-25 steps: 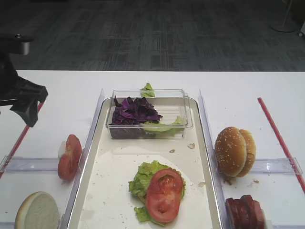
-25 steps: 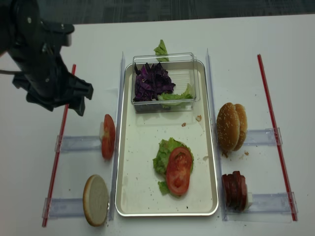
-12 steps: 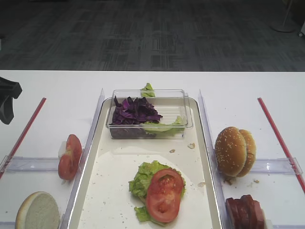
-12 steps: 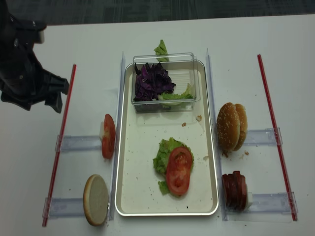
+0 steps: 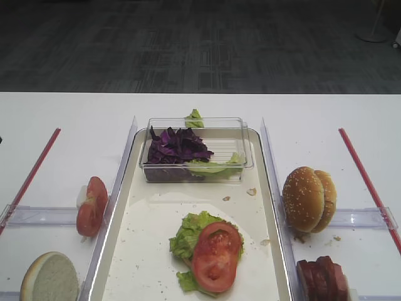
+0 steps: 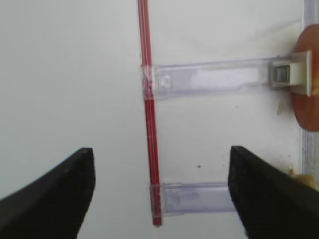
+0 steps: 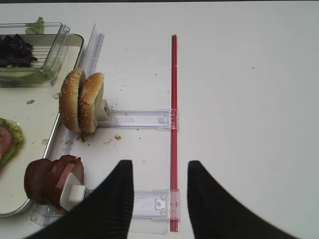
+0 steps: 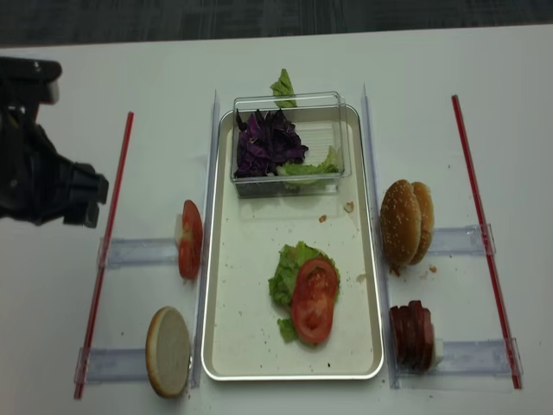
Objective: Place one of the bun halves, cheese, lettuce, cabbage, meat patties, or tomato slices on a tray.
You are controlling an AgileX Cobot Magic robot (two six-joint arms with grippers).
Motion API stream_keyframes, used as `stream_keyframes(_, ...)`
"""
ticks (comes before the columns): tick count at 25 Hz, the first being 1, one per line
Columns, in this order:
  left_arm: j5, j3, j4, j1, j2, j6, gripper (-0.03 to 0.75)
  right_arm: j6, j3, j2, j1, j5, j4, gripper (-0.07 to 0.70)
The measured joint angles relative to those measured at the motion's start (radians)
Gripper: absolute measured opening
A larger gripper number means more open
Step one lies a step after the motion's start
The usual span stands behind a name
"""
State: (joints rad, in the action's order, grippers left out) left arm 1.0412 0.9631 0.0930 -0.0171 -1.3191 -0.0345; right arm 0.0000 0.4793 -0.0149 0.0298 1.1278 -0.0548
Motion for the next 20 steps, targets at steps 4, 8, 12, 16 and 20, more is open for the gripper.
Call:
stream_keyframes(4,-0.034,-0.118,-0.028,0.000,0.155,0.000,0.511,0.000,0.000,0.000,0.000,0.000,0.000,0.302)
stream_keyframes(8,-0.053,-0.224,-0.048,0.000,0.325,0.000,0.511,0.000,0.000,0.000,0.000,0.000,0.000,0.302)
stream_keyframes(12,-0.053,-0.308,-0.059,0.000,0.491,0.000,0.511,0.000,0.000,0.000,0.000,0.000,0.000,0.302)
stream_keyframes(16,-0.053,-0.373,-0.082,0.000,0.656,0.000,0.511,0.000,0.000,0.000,0.000,0.000,0.000,0.302)
stream_keyframes(20,-0.038,-0.409,-0.093,0.000,0.798,0.002,0.511,0.000,0.000,0.000,0.000,0.000,0.000,0.302)
